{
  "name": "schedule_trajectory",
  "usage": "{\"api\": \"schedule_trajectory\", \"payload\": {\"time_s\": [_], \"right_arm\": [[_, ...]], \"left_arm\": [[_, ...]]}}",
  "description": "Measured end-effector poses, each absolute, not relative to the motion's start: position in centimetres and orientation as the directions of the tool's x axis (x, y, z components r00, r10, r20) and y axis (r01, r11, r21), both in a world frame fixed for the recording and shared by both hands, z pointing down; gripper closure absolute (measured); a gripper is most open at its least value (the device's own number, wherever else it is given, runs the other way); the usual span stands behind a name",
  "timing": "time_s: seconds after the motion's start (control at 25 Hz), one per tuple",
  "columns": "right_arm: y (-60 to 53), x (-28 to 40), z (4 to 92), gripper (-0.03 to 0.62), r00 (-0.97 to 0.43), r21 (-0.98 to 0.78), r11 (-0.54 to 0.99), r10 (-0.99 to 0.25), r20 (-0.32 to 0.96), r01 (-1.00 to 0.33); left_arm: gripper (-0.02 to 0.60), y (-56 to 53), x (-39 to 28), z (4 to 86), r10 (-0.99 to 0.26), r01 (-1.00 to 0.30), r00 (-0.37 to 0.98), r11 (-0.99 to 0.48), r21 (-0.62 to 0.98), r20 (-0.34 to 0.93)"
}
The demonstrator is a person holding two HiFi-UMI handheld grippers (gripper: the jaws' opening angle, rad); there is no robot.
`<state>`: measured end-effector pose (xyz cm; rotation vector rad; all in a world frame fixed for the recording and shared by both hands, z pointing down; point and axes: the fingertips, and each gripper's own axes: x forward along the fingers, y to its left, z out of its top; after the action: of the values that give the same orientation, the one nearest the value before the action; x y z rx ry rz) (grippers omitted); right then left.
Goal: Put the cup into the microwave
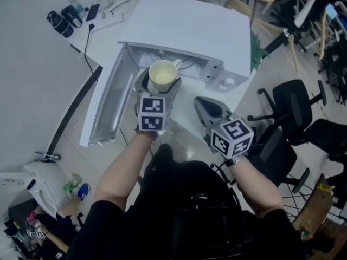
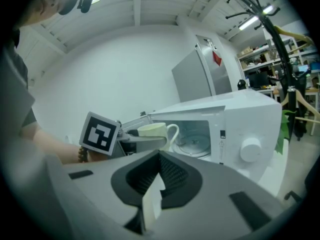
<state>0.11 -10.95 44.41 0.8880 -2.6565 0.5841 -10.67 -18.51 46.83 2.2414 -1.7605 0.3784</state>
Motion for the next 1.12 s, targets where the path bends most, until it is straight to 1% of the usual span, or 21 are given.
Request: {"api": "schedule_trajectory", "payload": {"time_s": [1.12], "right_arm": [[-15.3, 2.7, 46.1, 0.577, -0.676, -0.308, 0.606, -0.605, 0.420, -0.733]], "left_arm": [[0.155, -27.3, -7.1, 52.5, -0.853, -0.938, 0.336, -0.343, 0.056, 0.399]]}}
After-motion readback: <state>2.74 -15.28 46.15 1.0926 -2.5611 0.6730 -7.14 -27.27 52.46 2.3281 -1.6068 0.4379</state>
